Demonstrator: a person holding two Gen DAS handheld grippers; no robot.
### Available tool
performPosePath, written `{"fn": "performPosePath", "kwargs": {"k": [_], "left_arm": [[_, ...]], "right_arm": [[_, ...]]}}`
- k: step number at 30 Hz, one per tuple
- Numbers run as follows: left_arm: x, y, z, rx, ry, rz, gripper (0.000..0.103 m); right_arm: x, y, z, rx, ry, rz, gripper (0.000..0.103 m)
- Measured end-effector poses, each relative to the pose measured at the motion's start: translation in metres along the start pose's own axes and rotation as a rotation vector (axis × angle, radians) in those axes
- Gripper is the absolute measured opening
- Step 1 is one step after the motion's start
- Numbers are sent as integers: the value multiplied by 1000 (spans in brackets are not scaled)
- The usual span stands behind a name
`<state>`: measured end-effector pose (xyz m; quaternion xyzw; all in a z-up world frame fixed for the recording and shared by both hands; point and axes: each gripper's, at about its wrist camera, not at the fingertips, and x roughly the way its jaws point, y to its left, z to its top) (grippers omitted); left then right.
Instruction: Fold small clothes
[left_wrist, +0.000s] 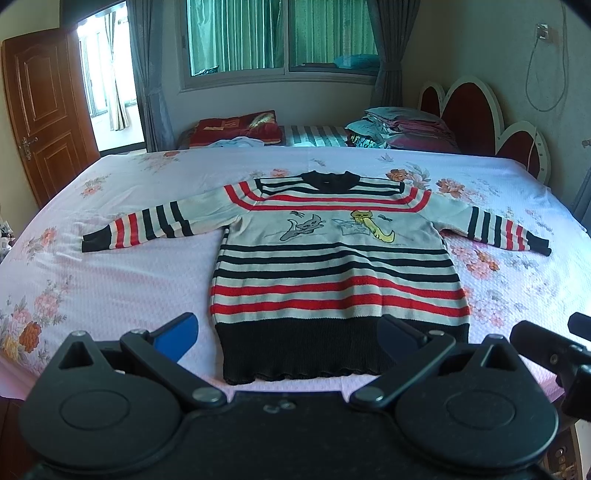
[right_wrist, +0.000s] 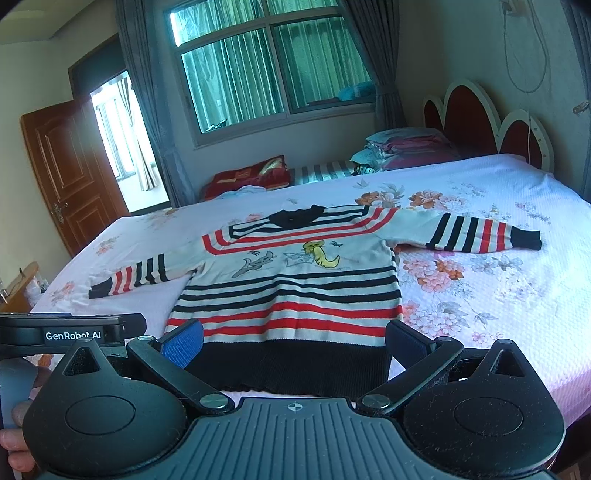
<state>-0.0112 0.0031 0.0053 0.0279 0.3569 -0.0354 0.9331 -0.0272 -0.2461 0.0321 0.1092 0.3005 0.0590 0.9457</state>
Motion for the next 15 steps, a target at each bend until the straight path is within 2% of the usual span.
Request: {"fn": "performPosePath", "kwargs": {"k": [15], "left_arm": [[9,5,2,0,8,7,103]], "right_arm": [[13,3,2,19,6,-17,103]]}}
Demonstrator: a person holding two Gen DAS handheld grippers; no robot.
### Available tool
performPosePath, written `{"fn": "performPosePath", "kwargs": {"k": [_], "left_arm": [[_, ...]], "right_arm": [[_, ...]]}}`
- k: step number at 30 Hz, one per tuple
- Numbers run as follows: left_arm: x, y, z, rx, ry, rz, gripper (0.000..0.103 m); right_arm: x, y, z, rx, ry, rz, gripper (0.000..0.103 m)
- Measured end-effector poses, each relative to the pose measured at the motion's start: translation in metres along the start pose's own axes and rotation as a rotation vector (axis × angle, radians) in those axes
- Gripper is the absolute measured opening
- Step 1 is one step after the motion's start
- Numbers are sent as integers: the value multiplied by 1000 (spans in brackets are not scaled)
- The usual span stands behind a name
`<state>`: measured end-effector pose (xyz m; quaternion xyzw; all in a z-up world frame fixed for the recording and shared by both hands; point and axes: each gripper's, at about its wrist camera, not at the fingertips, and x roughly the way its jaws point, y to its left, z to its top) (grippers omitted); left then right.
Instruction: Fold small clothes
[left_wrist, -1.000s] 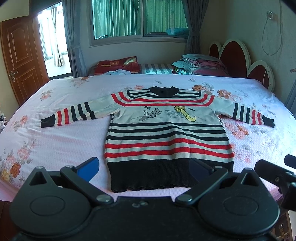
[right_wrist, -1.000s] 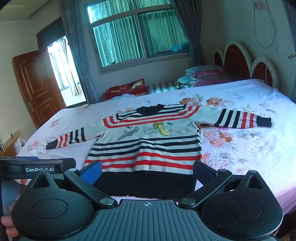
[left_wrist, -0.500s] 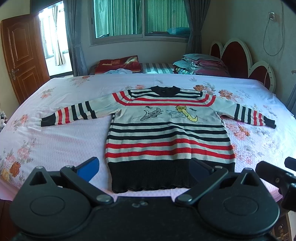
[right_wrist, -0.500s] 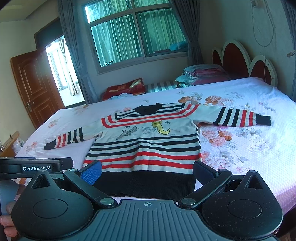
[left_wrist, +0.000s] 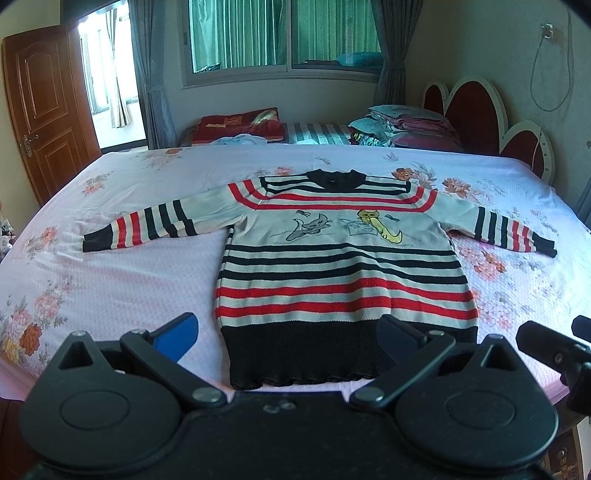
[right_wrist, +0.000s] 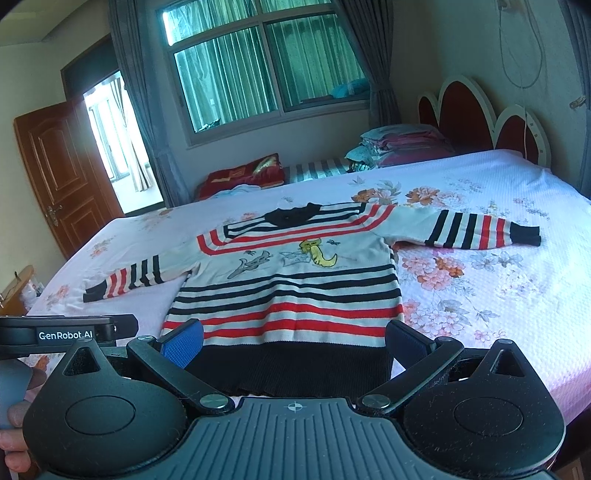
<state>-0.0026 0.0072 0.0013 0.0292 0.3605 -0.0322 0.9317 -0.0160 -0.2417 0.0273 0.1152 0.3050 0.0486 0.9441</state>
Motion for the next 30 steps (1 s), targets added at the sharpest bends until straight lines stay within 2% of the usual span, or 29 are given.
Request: {"fn": "performPosePath", "kwargs": {"k": [16,30], "left_arm": [[24,11,12,4,27,8,103],[64,18,35,17,54,2,103]], "right_arm": [[21,3,4,17,6,-25,103],[54,-3,14,34,23,-70,103]]}}
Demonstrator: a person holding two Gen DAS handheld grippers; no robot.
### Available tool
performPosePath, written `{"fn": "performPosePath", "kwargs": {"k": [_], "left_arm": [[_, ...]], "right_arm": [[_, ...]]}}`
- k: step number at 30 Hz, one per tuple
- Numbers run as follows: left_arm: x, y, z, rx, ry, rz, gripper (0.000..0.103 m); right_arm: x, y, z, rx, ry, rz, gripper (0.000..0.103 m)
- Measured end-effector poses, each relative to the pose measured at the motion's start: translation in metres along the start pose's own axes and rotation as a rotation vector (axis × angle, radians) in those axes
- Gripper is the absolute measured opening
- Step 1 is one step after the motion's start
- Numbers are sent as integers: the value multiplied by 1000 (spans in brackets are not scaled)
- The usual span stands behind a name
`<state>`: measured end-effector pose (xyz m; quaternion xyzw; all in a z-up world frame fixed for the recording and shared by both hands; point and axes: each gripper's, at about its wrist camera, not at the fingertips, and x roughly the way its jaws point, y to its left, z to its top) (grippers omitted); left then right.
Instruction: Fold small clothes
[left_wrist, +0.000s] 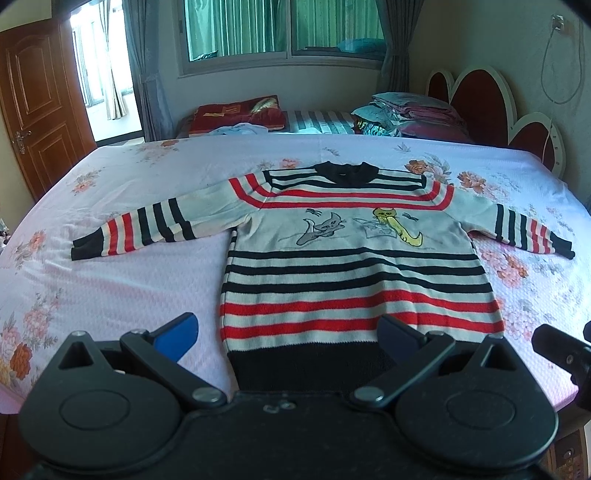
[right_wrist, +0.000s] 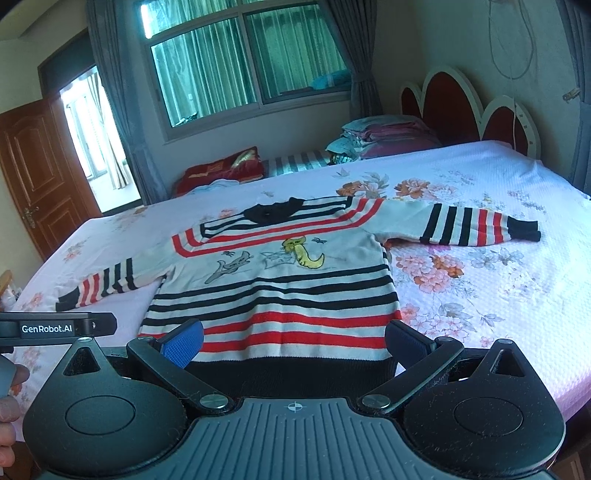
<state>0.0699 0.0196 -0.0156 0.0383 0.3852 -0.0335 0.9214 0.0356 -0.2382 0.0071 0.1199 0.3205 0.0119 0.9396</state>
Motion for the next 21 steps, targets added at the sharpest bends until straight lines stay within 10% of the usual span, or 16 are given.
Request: {"fn": "performPosePath", "kwargs": {"k": [21], "left_arm": [[103,26,62,28,13,-109,103]], "right_arm": [[93,-8,41,39,-30,-109,103]]}}
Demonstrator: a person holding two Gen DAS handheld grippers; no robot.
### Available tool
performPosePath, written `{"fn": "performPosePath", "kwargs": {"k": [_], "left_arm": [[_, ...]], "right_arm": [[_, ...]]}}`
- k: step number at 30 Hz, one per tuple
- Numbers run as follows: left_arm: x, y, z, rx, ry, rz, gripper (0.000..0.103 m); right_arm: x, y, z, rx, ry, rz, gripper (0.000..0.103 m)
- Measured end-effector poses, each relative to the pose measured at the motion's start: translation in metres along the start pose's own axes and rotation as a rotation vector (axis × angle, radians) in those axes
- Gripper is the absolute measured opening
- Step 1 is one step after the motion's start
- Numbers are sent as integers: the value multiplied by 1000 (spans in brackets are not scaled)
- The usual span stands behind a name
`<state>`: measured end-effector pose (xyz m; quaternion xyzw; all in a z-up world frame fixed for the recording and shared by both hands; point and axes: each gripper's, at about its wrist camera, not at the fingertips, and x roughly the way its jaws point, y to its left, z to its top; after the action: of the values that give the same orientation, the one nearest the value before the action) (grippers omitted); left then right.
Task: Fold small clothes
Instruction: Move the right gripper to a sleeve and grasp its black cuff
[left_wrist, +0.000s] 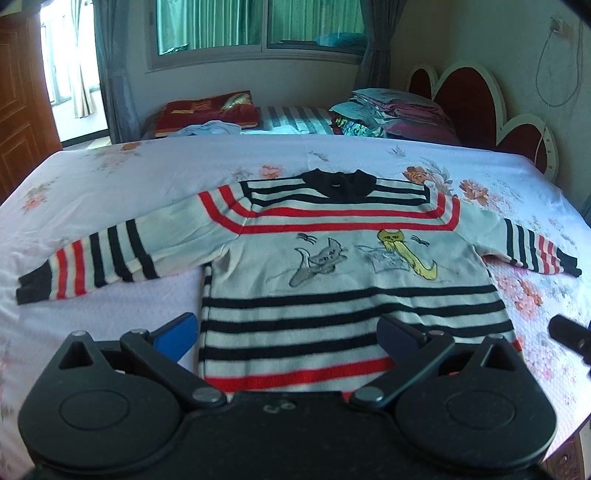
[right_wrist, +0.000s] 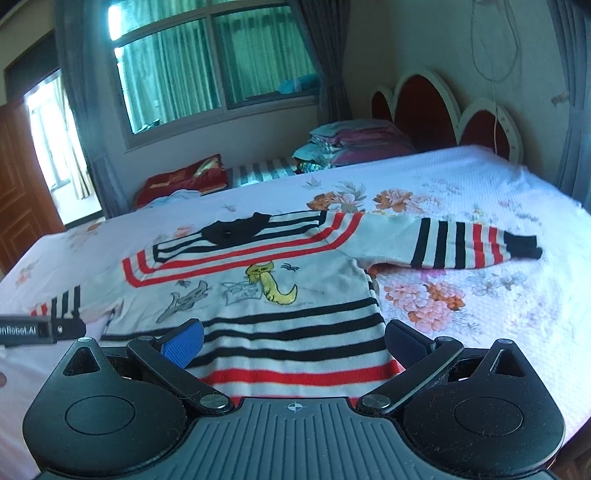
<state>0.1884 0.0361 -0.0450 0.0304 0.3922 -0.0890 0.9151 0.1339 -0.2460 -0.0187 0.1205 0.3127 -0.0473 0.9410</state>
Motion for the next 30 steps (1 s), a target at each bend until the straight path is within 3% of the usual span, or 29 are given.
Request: {"fn": "performPosePath", "kwargs": {"k": [5,10,23,26,30], "left_arm": [[25,11,14,42,-21,5,103],[49,19,26,18,-5,-24,103],[108,-18,48,-75,-19,51,103],[124,-35,55,-83,-18,62,103],[145,-58,62,-71,10,82,102]], "right_arm": [[21,-8,16,31,-4,-25,103],[51,-30,25,50,53,-65,103],[118,-151,52,98,76,-114,102],[135,-186,61,123,97,-143,70],[155,-234,68,166,118,-177,70]]}}
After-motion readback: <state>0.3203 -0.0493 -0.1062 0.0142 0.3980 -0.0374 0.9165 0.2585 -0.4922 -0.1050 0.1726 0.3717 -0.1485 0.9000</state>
